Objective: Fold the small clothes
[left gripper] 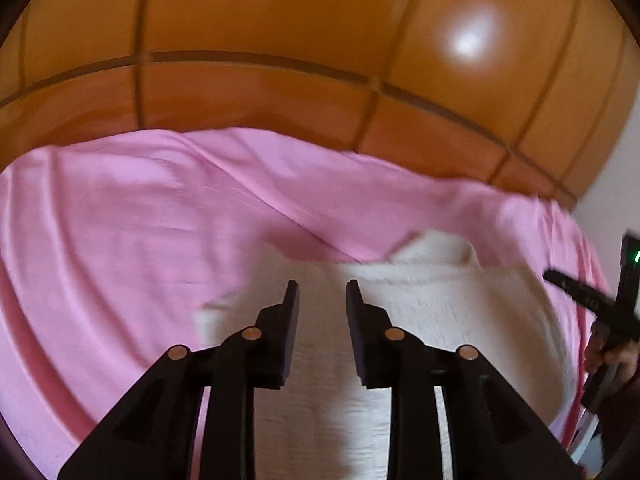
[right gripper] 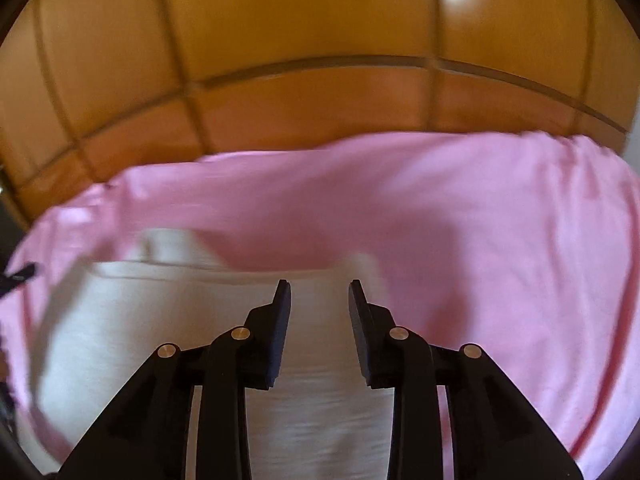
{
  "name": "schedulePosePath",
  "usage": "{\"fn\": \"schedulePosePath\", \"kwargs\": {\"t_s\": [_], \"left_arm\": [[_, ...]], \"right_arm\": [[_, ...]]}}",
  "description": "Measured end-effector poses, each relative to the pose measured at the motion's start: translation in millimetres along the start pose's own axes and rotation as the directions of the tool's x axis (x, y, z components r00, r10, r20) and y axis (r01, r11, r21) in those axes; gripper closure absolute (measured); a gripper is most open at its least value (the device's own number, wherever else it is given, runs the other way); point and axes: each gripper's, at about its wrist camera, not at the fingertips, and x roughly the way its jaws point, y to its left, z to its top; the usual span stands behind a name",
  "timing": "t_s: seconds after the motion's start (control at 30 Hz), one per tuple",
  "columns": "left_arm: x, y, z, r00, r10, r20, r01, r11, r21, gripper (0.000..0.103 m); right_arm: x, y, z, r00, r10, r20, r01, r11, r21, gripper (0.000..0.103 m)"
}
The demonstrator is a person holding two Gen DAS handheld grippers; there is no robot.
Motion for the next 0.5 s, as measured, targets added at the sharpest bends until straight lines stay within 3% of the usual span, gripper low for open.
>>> {"fn": "schedulePosePath", "kwargs": {"t_s": [0.13, 0.23, 0.27, 0.33, 0.5], "left_arm": [[39.0, -15.8, -9.0, 0.992, -0.035, -0.124, 0.039, 0.999, 0.027, 0.061], [56.7, -18.3, -17.1, 0.988, -0.036, -0.153, 0.039, 0.999, 0.016, 0.061], [60.0, -16.1, -19.9, 0.987, -0.035, -0.156, 0.035, 0.999, -0.002, 0.077], [51.0, -18.1, -24.8, 0.991, -0.028, -0.132, 0.029, 1.000, 0.005, 0.098], [19.6, -28.5, -19.9, 1.000, -0.028, -0.014, 0.029, 0.998, 0.055, 0.100]], "right_arm": [[19.2, 45.7, -8.6, 0.992, 0.107, -0.070, -0.111, 0.992, -0.057, 0.057], [48.7, 68.2, -19.4, 0.981, 0.114, -0.156, -0.127, 0.989, -0.073, 0.057], [58.9, 74.1, -25.2, 0.976, 0.111, -0.189, -0.126, 0.989, -0.074, 0.060], [62.5, 78.4, -30.0, 0.982, 0.086, -0.170, -0.103, 0.990, -0.093, 0.097], [42.1, 82.5, -27.1, 0.992, 0.071, -0.104, -0.083, 0.990, -0.111, 0.100]]}}
